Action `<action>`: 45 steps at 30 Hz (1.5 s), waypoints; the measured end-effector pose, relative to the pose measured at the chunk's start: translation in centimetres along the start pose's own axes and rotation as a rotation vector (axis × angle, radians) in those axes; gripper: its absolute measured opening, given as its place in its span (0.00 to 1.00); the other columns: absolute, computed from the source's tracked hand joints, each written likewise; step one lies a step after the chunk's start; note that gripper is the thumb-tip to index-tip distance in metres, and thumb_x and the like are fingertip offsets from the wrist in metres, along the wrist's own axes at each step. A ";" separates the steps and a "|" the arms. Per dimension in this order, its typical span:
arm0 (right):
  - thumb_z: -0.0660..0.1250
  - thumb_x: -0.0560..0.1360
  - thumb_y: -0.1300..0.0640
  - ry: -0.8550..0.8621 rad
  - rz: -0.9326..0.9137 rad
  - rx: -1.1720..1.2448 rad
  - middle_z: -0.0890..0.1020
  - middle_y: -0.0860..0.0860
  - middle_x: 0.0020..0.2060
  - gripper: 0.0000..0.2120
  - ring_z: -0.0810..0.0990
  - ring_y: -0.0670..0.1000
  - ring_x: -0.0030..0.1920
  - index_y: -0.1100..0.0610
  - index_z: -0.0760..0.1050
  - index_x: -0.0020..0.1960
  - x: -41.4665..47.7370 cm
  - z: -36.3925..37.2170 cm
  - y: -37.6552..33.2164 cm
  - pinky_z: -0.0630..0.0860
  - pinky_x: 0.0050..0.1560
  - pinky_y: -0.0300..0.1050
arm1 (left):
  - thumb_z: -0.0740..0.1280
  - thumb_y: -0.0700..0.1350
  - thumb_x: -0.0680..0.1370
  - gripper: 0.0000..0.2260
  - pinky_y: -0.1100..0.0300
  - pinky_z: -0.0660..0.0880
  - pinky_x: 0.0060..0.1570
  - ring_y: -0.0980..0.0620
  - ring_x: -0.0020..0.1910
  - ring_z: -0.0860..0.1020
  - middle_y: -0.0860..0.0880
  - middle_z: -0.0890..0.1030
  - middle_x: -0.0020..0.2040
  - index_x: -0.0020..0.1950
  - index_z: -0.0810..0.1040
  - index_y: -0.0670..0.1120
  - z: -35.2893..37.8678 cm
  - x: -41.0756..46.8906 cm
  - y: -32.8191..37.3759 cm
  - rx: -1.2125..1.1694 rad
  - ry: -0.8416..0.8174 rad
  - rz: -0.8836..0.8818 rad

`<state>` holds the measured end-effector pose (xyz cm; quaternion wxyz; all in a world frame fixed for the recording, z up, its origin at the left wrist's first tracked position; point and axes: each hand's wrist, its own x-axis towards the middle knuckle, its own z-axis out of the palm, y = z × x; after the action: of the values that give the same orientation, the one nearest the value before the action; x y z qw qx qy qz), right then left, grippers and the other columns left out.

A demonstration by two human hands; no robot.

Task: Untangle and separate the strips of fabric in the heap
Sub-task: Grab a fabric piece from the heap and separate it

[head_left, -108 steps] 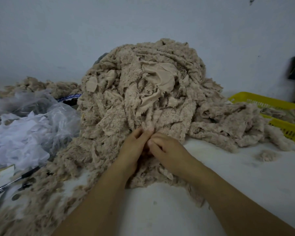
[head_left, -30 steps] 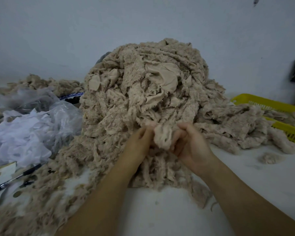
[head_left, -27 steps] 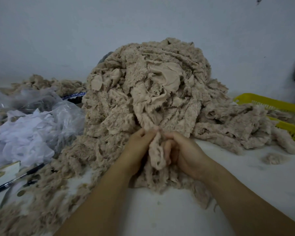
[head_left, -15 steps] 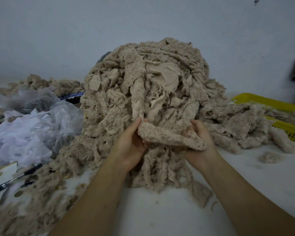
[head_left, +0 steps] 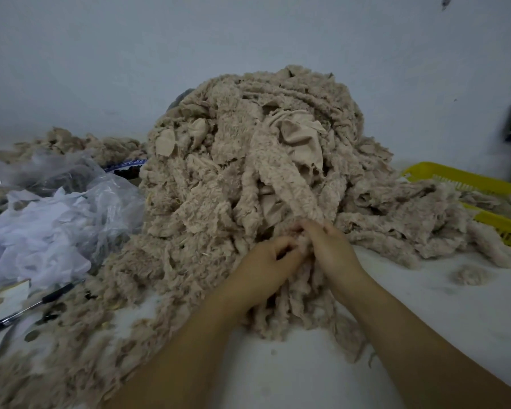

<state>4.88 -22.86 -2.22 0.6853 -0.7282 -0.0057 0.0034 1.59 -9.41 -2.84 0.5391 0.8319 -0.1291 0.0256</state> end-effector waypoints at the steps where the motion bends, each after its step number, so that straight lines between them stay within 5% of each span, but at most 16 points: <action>1: 0.62 0.78 0.46 0.030 0.005 0.007 0.84 0.50 0.43 0.13 0.82 0.43 0.42 0.50 0.83 0.46 0.1 -0.1 -0.1 0.79 0.43 0.46 | 0.64 0.51 0.82 0.10 0.64 0.71 0.33 0.58 0.32 0.73 0.57 0.76 0.32 0.42 0.79 0.53 -0.3 0.1 0.1 -0.035 0.016 -0.033; 6: 0.59 0.79 0.47 0.027 -0.109 -0.077 0.84 0.46 0.39 0.12 0.82 0.46 0.43 0.50 0.79 0.44 -0.2 0.2 -0.1 0.78 0.49 0.49 | 0.64 0.56 0.81 0.12 0.69 0.75 0.38 0.60 0.38 0.81 0.54 0.84 0.38 0.42 0.82 0.56 -0.8 0.1 0.5 -0.317 0.151 -0.145; 12: 0.57 0.80 0.54 -0.405 -0.233 -0.525 0.81 0.53 0.40 0.14 0.79 0.48 0.42 0.59 0.76 0.43 -1.9 1.2 0.1 0.74 0.44 0.42 | 0.66 0.50 0.79 0.11 0.55 0.71 0.39 0.47 0.40 0.76 0.43 0.80 0.47 0.51 0.83 0.43 -2.1 0.5 0.9 -0.875 0.174 -0.187; 16: 0.55 0.81 0.56 -0.364 -0.237 -0.475 0.79 0.38 0.30 0.23 0.76 0.37 0.33 0.42 0.79 0.32 -1.7 0.7 -0.5 0.68 0.32 0.27 | 0.66 0.48 0.77 0.14 0.55 0.80 0.41 0.48 0.46 0.84 0.44 0.84 0.52 0.56 0.85 0.43 -3.2 0.6 0.9 -1.256 0.128 -0.113; 20: 0.55 0.82 0.57 -0.244 -0.242 -0.429 0.72 0.41 0.26 0.17 0.68 0.41 0.28 0.53 0.67 0.34 -1.0 0.1 -0.1 0.63 0.27 0.32 | 0.69 0.48 0.76 0.18 0.42 0.76 0.62 0.42 0.62 0.80 0.40 0.80 0.64 0.62 0.82 0.40 -4.4 0.6 0.4 -1.431 0.143 -0.102; 28: 0.54 0.82 0.60 0.051 -0.293 -0.298 0.61 0.42 0.25 0.15 0.64 0.45 0.23 0.57 0.65 0.37 -0.6 -0.6 -0.5 0.60 0.24 0.40 | 0.68 0.47 0.74 0.15 0.41 0.82 0.45 0.40 0.54 0.83 0.38 0.82 0.60 0.54 0.85 0.38 -4.7 0.8 0.6 -1.522 0.238 -0.131; 29: 0.54 0.83 0.59 0.089 -0.286 -0.280 0.60 0.41 0.28 0.13 0.68 0.48 0.26 0.55 0.57 0.40 -0.6 -0.8 -0.6 0.63 0.27 0.47 | 0.68 0.47 0.75 0.15 0.42 0.82 0.44 0.40 0.55 0.83 0.38 0.82 0.60 0.54 0.85 0.38 -4.8 0.8 0.6 -1.531 0.246 -0.126; 30: 0.54 0.83 0.59 0.115 -0.257 -0.275 0.65 0.40 0.50 0.11 0.74 0.54 0.34 0.65 0.63 0.61 -0.5 -1.0 -0.8 0.67 0.35 0.53 | 0.67 0.47 0.76 0.15 0.42 0.82 0.44 0.40 0.55 0.83 0.39 0.82 0.60 0.54 0.85 0.38 -4.9 0.8 0.5 -1.540 0.253 -0.116; 31: 0.54 0.83 0.58 0.146 -0.198 -0.272 0.77 0.60 0.47 0.15 0.75 0.59 0.42 0.69 0.70 0.59 -0.2 -1.2 -0.7 0.70 0.40 0.54 | 0.67 0.47 0.77 0.15 0.43 0.82 0.45 0.41 0.55 0.83 0.39 0.82 0.60 0.54 0.86 0.39 -5.0 0.8 0.4 -1.541 0.266 -0.108; 32: 0.54 0.83 0.57 0.160 -0.143 -0.269 0.76 0.61 0.49 0.16 0.75 0.63 0.48 0.69 0.69 0.62 -0.1 -1.4 -0.8 0.72 0.45 0.56 | 0.66 0.47 0.77 0.14 0.45 0.82 0.46 0.42 0.55 0.84 0.40 0.83 0.59 0.53 0.86 0.40 -5.1 0.8 0.2 -1.527 0.295 -0.112; 33: 0.54 0.83 0.56 0.152 -0.121 -0.254 0.67 0.53 0.57 0.15 0.75 0.64 0.47 0.66 0.72 0.60 0.1 -1.5 -0.7 0.73 0.45 0.55 | 0.66 0.46 0.79 0.13 0.47 0.83 0.47 0.44 0.53 0.84 0.41 0.84 0.58 0.51 0.87 0.41 -5.2 0.9 0.1 -1.498 0.328 -0.124; 34: 0.55 0.83 0.56 0.123 -0.130 -0.236 0.63 0.46 0.35 0.13 0.76 0.59 0.43 0.61 0.76 0.55 0.1 -1.5 -0.8 0.72 0.39 0.49 | 0.64 0.45 0.81 0.13 0.49 0.83 0.49 0.46 0.52 0.85 0.42 0.84 0.57 0.50 0.87 0.42 -5.1 0.9 -0.1 -1.461 0.357 -0.137; 35: 0.55 0.82 0.56 0.090 -0.165 -0.227 0.76 0.49 0.40 0.12 0.76 0.50 0.42 0.56 0.77 0.52 0.0 -1.4 -0.9 0.69 0.38 0.43 | 0.63 0.44 0.82 0.14 0.50 0.83 0.49 0.47 0.51 0.85 0.43 0.85 0.56 0.49 0.88 0.42 -5.0 0.9 -0.1 -1.420 0.367 -0.153; 37: 0.56 0.82 0.54 0.029 -0.279 -0.233 0.77 0.42 0.50 0.13 0.73 0.36 0.49 0.49 0.79 0.50 -0.4 -1.1 -1.1 0.68 0.44 0.32 | 0.64 0.43 0.80 0.12 0.50 0.83 0.49 0.47 0.51 0.85 0.43 0.85 0.55 0.54 0.86 0.42 -4.7 0.7 0.3 -1.330 0.332 -0.189; 42: 0.56 0.78 0.35 -0.189 -0.537 -0.386 0.75 0.47 0.46 0.23 0.73 0.42 0.49 0.53 0.76 0.45 -2.1 1.0 -1.0 0.68 0.50 0.32 | 0.68 0.42 0.75 0.25 0.46 0.70 0.70 0.42 0.67 0.76 0.38 0.78 0.66 0.72 0.71 0.40 -3.6 0.2 1.2 -1.146 0.203 -0.198; 45: 0.63 0.79 0.45 -0.195 -0.503 -0.408 0.70 0.46 0.38 0.14 0.69 0.42 0.37 0.52 0.68 0.39 -1.9 1.6 -0.6 0.67 0.38 0.32 | 0.69 0.39 0.75 0.22 0.48 0.74 0.66 0.42 0.63 0.79 0.38 0.80 0.63 0.69 0.74 0.39 -2.9 0.0 1.4 -1.043 0.179 -0.192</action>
<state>2.97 -21.20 -1.76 0.5010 -0.8224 -0.2513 -0.0972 1.50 -7.31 -0.34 0.8896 0.4562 -0.0015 -0.0204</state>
